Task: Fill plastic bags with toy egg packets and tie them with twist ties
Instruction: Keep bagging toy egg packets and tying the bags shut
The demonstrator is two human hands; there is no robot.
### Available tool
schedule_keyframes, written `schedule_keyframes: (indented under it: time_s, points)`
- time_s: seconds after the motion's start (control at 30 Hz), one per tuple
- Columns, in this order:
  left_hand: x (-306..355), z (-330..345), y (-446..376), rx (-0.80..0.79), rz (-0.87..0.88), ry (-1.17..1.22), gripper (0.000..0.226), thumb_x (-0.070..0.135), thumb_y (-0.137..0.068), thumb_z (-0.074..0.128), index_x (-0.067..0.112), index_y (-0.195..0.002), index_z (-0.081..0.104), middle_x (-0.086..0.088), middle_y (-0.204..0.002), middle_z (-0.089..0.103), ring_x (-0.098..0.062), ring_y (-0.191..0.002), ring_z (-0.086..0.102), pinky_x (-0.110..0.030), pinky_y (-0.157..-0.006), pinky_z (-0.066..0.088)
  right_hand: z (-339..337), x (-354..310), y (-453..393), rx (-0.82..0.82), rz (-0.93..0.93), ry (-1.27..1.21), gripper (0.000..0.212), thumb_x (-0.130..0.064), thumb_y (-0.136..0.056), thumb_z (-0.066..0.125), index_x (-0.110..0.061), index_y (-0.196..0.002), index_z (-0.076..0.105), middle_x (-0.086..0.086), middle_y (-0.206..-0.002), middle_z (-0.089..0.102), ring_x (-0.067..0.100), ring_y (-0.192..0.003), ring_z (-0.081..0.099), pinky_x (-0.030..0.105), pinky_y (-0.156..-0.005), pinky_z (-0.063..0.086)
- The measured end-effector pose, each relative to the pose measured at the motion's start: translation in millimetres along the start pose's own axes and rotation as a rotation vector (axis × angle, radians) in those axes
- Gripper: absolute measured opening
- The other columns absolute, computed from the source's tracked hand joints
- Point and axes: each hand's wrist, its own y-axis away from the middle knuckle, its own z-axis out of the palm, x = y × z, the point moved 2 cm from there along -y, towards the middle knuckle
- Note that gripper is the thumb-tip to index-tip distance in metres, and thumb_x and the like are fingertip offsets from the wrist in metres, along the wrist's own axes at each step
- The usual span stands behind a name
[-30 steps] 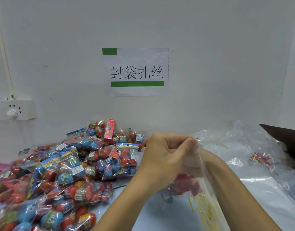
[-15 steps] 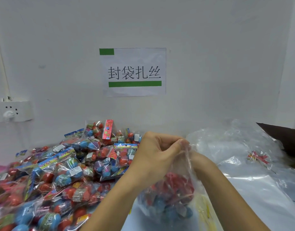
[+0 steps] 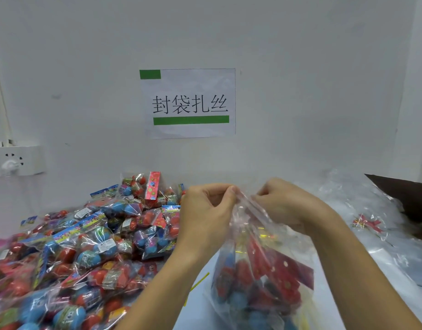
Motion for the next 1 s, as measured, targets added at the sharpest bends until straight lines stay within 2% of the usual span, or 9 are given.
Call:
schedule_keyframes:
  time_s: [0.1,0.2,0.33,0.5,0.6,0.67,0.73,0.83,1.0]
  points:
    - [-8,-7,-4,0.095,-0.066,0.031,0.032,0.01,-0.095,0.066,0.027,-0.069,0.073,0.007,-0.069,0.075,-0.003,-0.065,0.071,-0.019,-0.063,0.056,-13,-1,3,0.066,-0.066,-0.176,0.04,-0.017,-0.096,0.055,-0.014,-0.06,0.072,-0.005,-0.058,0.07,0.003,-0.047,0.063,0.011,-0.053,0.052]
    - [-15,-11,-7,0.148,-0.113,0.029,0.028,0.012,-0.095,0.065,0.023,-0.073,0.076,0.003,-0.071,0.076,-0.015,-0.071,0.074,-0.04,-0.07,0.062,-21,1,3,0.129,-0.138,-0.247,0.017,-0.025,-0.094,0.063,-0.019,-0.087,0.077,-0.004,-0.075,0.077,0.01,-0.074,0.075,0.033,-0.078,0.062]
    - [-23,-21,-14,0.208,-0.147,0.026,0.021,0.013,-0.096,0.064,0.012,-0.082,0.079,-0.004,-0.074,0.077,-0.031,-0.076,0.075,-0.054,-0.075,0.06,-29,14,-2,0.252,-0.13,-0.165,0.008,-0.032,-0.092,0.065,-0.03,-0.089,0.072,-0.011,-0.068,0.068,0.005,-0.071,0.064,0.022,-0.059,0.046]
    - [-32,-36,-20,0.263,-0.173,-0.023,0.024,0.014,-0.097,0.062,0.015,-0.079,0.079,0.001,-0.076,0.077,-0.024,-0.078,0.074,-0.052,-0.078,0.06,-30,41,-17,0.225,0.01,-0.072,0.036,-0.009,-0.097,0.049,-0.023,-0.128,0.059,0.003,-0.111,0.065,0.017,-0.095,0.061,0.024,-0.068,0.045]
    - [-38,-44,-24,0.295,-0.171,-0.042,0.028,0.014,-0.098,0.061,0.018,-0.077,0.078,0.004,-0.078,0.077,-0.015,-0.081,0.074,-0.043,-0.074,0.062,-23,56,-24,0.02,0.072,0.092,0.036,0.001,-0.09,0.053,-0.008,-0.123,0.064,0.013,-0.118,0.067,0.029,-0.109,0.064,0.037,-0.091,0.054]
    - [-41,-46,-26,0.317,-0.168,-0.021,0.036,0.013,-0.098,0.061,0.026,-0.068,0.077,0.006,-0.075,0.076,-0.016,-0.08,0.074,-0.033,-0.063,0.06,-9,66,-25,-0.233,0.088,0.206,0.013,-0.012,-0.086,0.068,-0.006,-0.097,0.068,0.011,-0.095,0.069,0.024,-0.088,0.067,0.036,-0.082,0.058]
    - [-44,-48,-27,0.329,-0.172,0.003,0.044,0.013,-0.097,0.062,0.033,-0.06,0.075,0.009,-0.072,0.076,-0.014,-0.076,0.074,-0.032,-0.06,0.058,7,73,-27,-0.402,0.088,0.196,0.03,-0.028,-0.082,0.079,-0.011,-0.106,0.069,0.006,-0.102,0.071,0.017,-0.086,0.065,0.032,-0.08,0.058]
    - [-48,-50,-28,0.353,-0.175,0.008,0.038,0.016,-0.097,0.063,0.032,-0.065,0.075,0.009,-0.073,0.076,-0.014,-0.076,0.074,-0.037,-0.067,0.061,31,74,-35,-0.488,0.087,0.054,0.036,-0.033,-0.084,0.08,-0.018,-0.115,0.07,0.004,-0.117,0.071,0.015,-0.09,0.067,0.026,-0.079,0.058]
    - [-55,-53,-29,0.396,-0.203,0.105,0.022,0.013,-0.098,0.063,0.023,-0.081,0.074,0.001,-0.078,0.075,-0.02,-0.078,0.073,-0.03,-0.061,0.06,63,80,-47,-0.456,0.083,-0.144,0.01,-0.016,-0.092,0.07,-0.016,-0.1,0.075,-0.002,-0.097,0.073,0.018,-0.086,0.074,0.025,-0.073,0.058]
